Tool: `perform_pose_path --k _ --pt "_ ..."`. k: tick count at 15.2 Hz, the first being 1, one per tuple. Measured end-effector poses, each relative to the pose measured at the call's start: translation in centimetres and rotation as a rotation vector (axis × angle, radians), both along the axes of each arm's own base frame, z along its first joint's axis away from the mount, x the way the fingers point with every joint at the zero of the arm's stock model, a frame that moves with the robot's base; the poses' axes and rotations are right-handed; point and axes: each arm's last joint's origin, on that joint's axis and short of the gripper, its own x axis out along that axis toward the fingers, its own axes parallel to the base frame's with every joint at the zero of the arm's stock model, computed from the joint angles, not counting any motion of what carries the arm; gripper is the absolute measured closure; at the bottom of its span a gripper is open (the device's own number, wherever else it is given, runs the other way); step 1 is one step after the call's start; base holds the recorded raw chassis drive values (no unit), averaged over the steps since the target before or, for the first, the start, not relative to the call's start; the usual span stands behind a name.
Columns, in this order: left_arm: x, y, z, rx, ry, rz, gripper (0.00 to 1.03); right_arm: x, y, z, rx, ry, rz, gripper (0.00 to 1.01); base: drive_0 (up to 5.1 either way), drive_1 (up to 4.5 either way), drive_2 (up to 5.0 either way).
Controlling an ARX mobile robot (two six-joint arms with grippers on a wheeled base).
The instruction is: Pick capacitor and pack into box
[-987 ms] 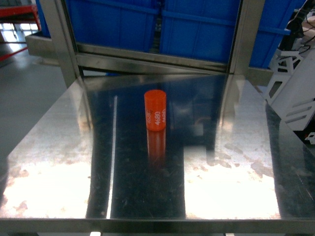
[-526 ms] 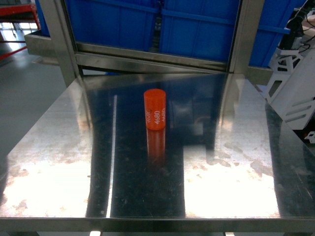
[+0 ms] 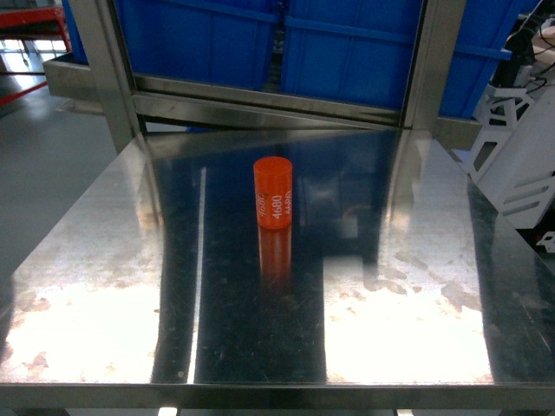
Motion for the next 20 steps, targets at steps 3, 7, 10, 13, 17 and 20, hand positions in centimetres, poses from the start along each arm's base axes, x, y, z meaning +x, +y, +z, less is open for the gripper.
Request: perform_pose_path --k 3,7,10,13,17,20 --pt "0.0 0.0 0.0 0.000 0.000 0.000 0.05 0.0 0.0 0.0 0.000 0.000 0.000 0.03 0.0 0.00 0.0" --pt "0.1 -0.1 -0.3 -0.014 0.084 0.027 0.05 0.0 0.0 0.0 0.000 0.001 0.000 0.03 0.0 0.00 0.0" --pt "4.1 -1.3 0.6 -0.065 0.074 0.060 0.05 0.0 0.0 0.0 0.000 0.000 0.000 0.03 0.0 0.00 0.0" --pt "14.4 -5.7 4.1 -0.087 -0.047 -0.042 0.05 0.0 0.0 0.0 0.000 0.000 0.000 0.03 0.0 0.00 0.0" --pt "26.6 -13.8 -1.3 -0.027 0.186 -0.150 0.05 0.0 0.0 0.0 0.000 0.000 0.000 0.03 0.0 0.00 0.0" --pt "30.5 -17.3 -2.8 -0.020 0.209 -0.200 0.05 0.0 0.0 0.0 0.000 0.000 0.000 0.03 0.0 0.00 0.0"
